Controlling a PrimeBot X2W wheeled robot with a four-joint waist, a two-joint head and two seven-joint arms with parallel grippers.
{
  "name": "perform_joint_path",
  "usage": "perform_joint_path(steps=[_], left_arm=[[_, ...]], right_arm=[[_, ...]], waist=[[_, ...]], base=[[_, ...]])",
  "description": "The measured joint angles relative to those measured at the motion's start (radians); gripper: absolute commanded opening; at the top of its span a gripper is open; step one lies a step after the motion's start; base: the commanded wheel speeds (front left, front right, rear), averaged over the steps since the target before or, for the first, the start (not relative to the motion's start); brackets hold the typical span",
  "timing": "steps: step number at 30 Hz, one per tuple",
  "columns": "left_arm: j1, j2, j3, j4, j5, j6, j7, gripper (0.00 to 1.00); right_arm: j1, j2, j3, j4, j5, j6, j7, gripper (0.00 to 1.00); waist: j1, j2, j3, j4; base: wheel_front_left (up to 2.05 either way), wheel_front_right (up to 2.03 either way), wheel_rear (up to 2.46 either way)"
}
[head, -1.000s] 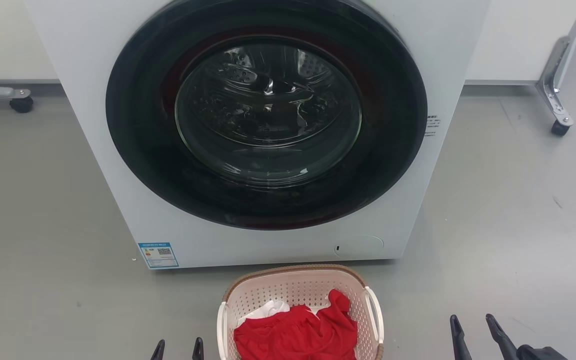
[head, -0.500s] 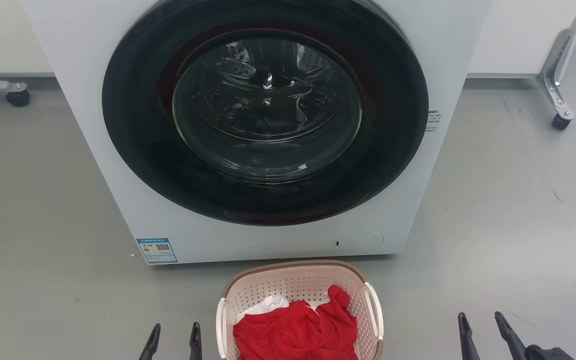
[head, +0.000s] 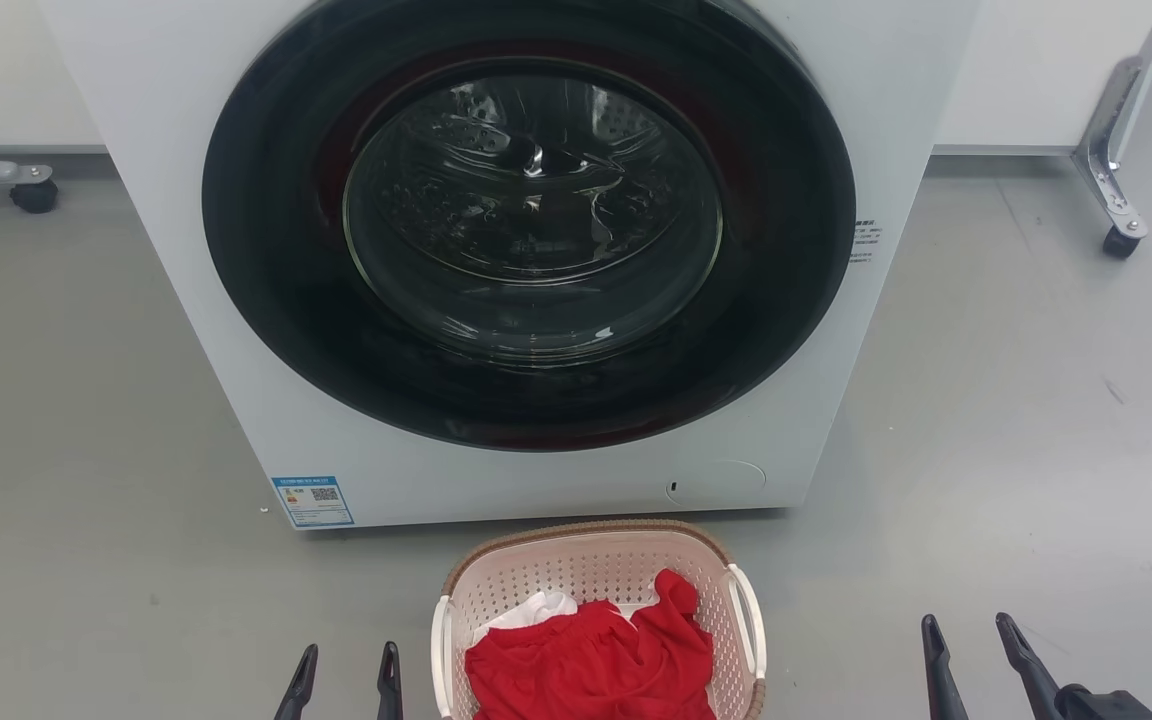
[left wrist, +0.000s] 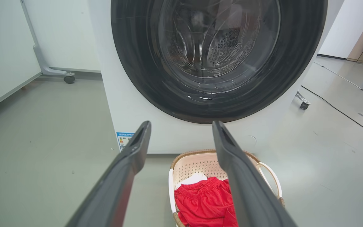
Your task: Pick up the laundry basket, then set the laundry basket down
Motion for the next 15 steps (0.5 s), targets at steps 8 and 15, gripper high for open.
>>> perform_joint_path(steps=[8,15], left_arm=[[0.001,-0.004,0.004,-0.001,0.004,0.000,0.000,1.00],[0.009,-0.008,0.002,0.003,0.003,0.000,0.000,0.00]], right_arm=[[0.000,0.004,-0.009,-0.002,-0.007,0.000,0.000,1.00],[0.011,0.013,-0.012,0.001,-0.009,0.000,0.001,0.00]], waist=[[0.0000,0.0000,-0.003,0.000],[0.0000,0.0000,-0.008,0.001]], base=[[0.00,0.00,0.00],[0.00,0.00,0.00]])
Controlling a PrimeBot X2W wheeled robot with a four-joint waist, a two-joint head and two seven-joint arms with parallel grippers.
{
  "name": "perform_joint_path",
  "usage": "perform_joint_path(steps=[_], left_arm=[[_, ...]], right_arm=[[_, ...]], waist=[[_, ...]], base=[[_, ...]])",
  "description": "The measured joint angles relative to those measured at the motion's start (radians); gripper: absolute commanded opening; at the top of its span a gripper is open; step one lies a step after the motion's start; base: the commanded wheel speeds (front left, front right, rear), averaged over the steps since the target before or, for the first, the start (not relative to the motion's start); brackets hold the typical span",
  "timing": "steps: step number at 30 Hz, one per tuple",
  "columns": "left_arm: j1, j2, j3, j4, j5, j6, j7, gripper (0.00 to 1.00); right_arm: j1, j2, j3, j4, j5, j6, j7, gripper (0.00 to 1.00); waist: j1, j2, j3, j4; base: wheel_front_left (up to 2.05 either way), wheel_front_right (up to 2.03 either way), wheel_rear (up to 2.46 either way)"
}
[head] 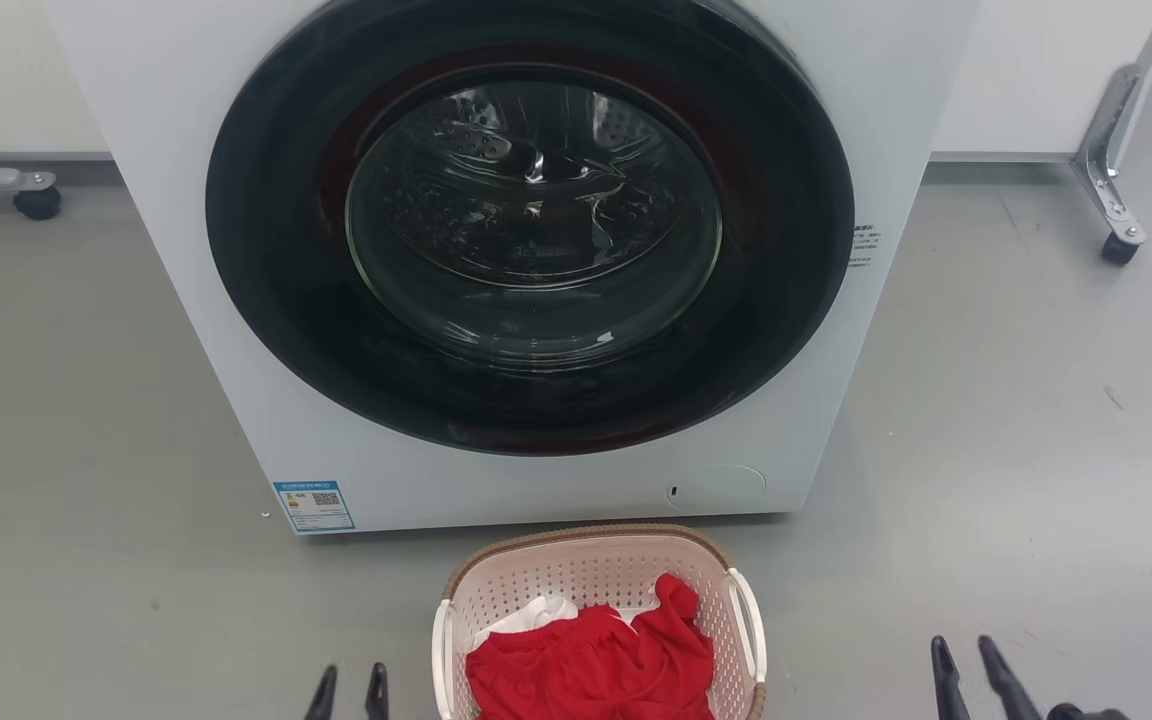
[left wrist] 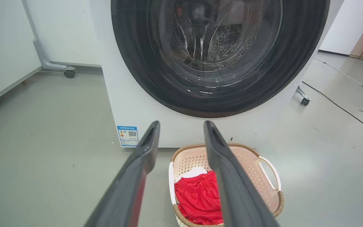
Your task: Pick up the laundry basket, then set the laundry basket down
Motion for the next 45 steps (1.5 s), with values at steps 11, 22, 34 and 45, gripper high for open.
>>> perform_joint_path(steps=[11,22,34,45], left_arm=[[0.016,-0.002,0.020,0.040,-0.059,-0.012,0.020,0.00],[0.006,-0.007,0.064,0.046,-0.231,-0.046,0.072,0.00],[-0.014,-0.008,0.106,0.053,-0.397,-0.073,0.117,0.00],[-0.034,-0.011,0.143,0.059,-0.541,-0.102,0.161,0.00]], right_arm=[[0.023,0.027,-0.023,0.037,0.055,0.013,0.023,0.00],[0.011,0.047,-0.075,0.042,0.225,0.046,0.072,0.00],[-0.002,0.065,-0.127,0.045,0.379,0.072,0.121,0.00],[-0.018,0.082,-0.173,0.048,0.522,0.100,0.161,0.00]], waist=[[0.0000,0.0000,-0.002,0.000],[0.0000,0.0000,-0.006,0.001],[0.0000,0.0000,-0.010,0.002],[0.0000,0.0000,-0.013,0.002]], base=[[0.00,0.00,0.00],[0.00,0.00,0.00],[0.00,0.00,0.00],[0.00,0.00,0.00]])
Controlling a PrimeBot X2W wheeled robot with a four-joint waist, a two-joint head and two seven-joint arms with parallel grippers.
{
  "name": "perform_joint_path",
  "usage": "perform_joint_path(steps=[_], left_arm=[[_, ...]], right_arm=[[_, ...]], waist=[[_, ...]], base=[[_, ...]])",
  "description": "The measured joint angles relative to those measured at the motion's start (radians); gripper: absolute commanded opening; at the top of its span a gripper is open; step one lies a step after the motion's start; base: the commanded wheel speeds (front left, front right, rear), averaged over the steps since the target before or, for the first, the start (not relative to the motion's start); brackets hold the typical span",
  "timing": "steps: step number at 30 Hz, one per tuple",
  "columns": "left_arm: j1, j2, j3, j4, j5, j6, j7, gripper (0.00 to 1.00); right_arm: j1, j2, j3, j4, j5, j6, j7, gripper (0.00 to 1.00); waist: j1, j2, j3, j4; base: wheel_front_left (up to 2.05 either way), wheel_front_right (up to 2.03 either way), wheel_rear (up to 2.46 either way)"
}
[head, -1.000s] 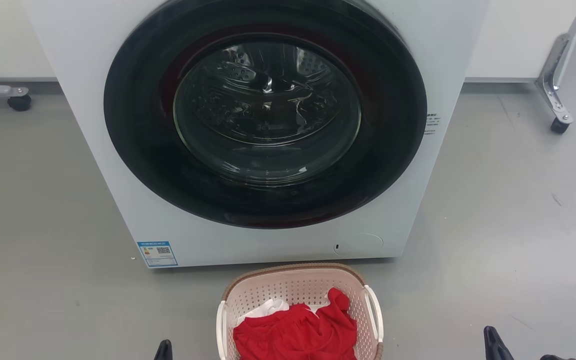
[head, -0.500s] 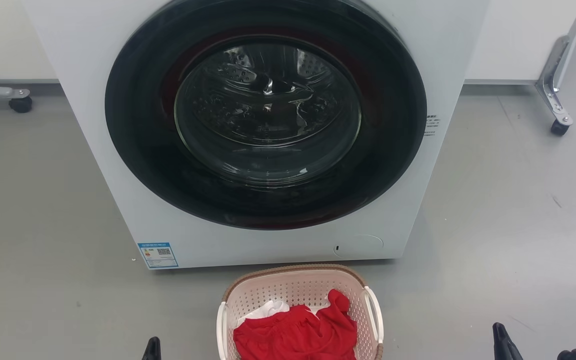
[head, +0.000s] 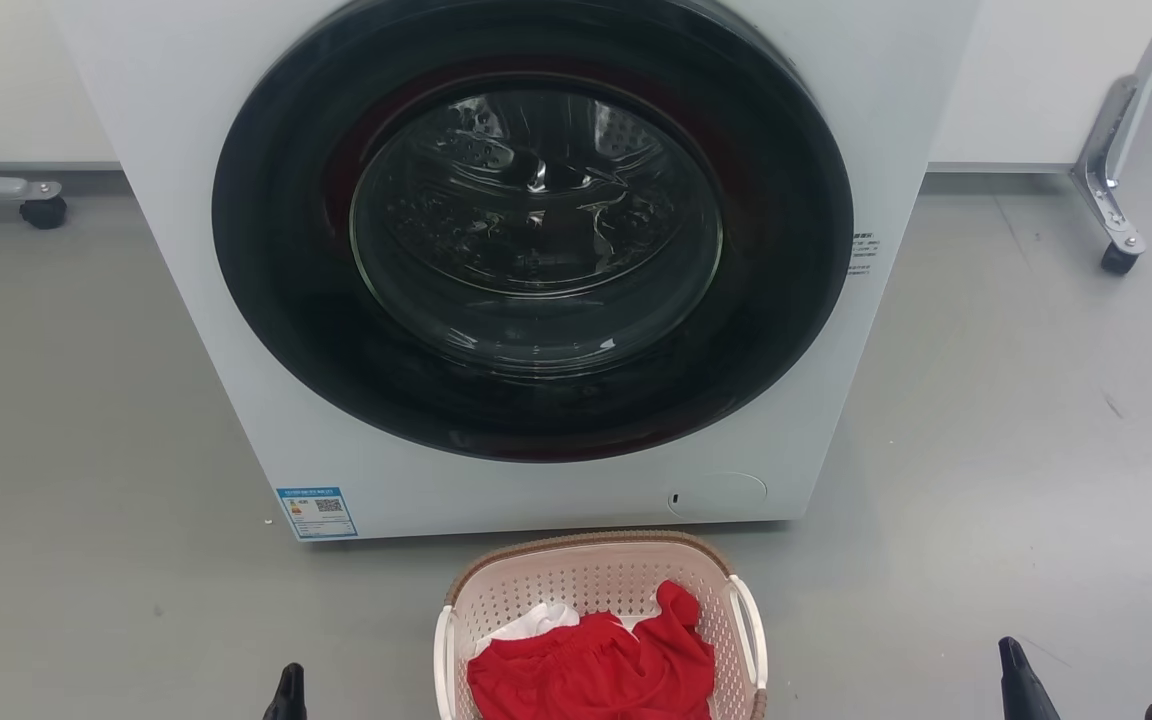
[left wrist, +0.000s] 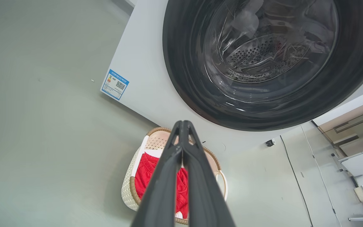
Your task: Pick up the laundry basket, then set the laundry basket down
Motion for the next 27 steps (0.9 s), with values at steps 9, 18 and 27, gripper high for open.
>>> perform_joint_path(steps=[9,18,27], left_arm=[[-0.011,-0.002,0.030,0.006,-0.118,-0.024,0.034,0.00],[-0.028,-0.005,0.061,0.009,-0.238,-0.050,0.066,0.00],[-0.043,-0.006,0.088,0.013,-0.349,-0.068,0.095,0.00]], right_arm=[[-0.012,0.014,-0.037,0.002,0.112,0.025,0.034,0.00],[-0.022,0.028,-0.075,0.004,0.224,0.044,0.066,0.00],[-0.036,0.038,-0.108,0.006,0.328,0.068,0.092,0.00]], waist=[[0.0000,0.0000,-0.003,0.000],[0.0000,0.0001,-0.005,0.001],[0.0000,0.0000,-0.008,0.001]], base=[[0.00,0.00,0.00],[0.00,0.00,0.00],[0.00,0.00,0.00]])
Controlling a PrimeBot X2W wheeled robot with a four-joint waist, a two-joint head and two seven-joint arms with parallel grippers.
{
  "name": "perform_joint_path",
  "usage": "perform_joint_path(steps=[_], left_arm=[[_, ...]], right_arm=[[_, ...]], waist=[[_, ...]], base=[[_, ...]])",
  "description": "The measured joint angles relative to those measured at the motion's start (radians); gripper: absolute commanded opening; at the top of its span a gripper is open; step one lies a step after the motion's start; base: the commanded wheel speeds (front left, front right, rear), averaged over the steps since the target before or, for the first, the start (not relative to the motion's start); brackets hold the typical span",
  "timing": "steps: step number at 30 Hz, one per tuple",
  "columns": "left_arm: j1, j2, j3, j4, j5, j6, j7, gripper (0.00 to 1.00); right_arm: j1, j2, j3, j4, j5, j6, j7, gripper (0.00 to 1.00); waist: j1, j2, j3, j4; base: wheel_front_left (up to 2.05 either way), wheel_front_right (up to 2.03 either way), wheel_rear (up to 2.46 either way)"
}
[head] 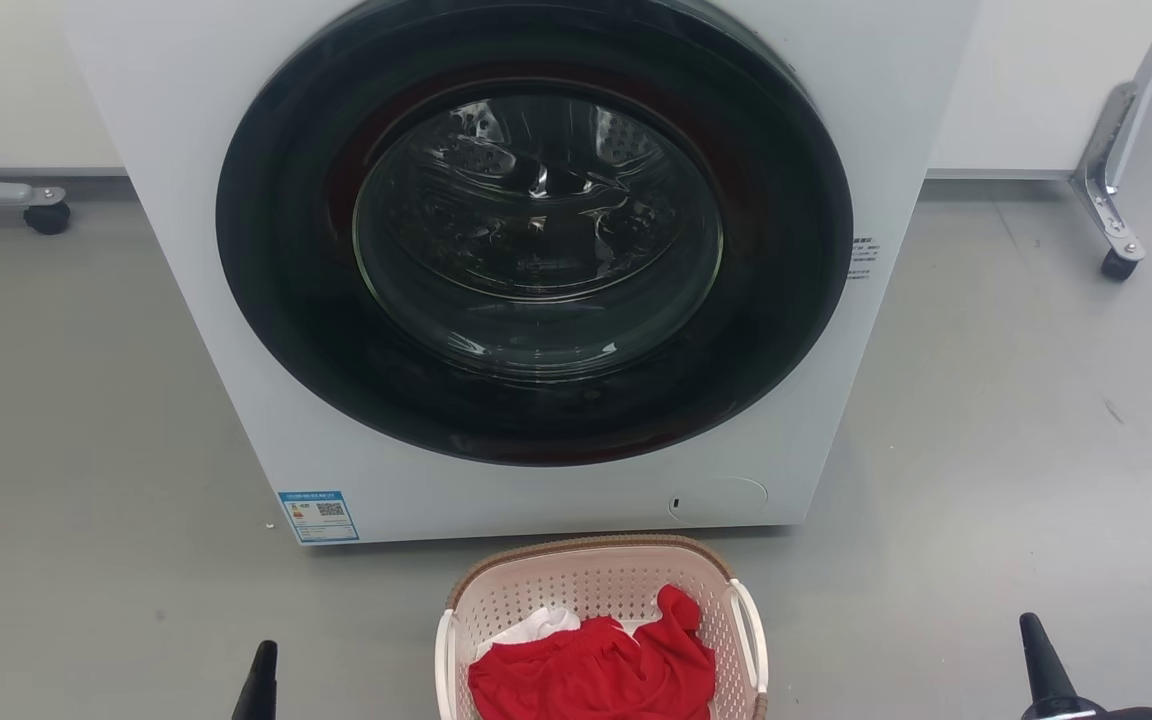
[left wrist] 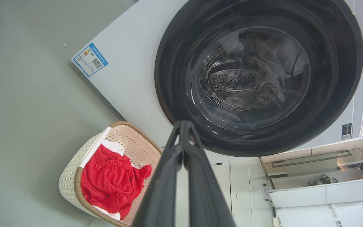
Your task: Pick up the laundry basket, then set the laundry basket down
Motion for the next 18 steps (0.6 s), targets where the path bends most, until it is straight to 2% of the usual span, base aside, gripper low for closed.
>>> perform_joint_path(steps=[18], left_arm=[[-0.037,-0.007,0.061,0.008,-0.239,-0.046,0.063,0.00]], right_arm=[[-0.025,0.028,-0.074,0.003,0.225,0.045,0.065,0.00]], waist=[[0.0000,0.0000,-0.005,0.001]], base=[[0.00,0.00,0.00]])
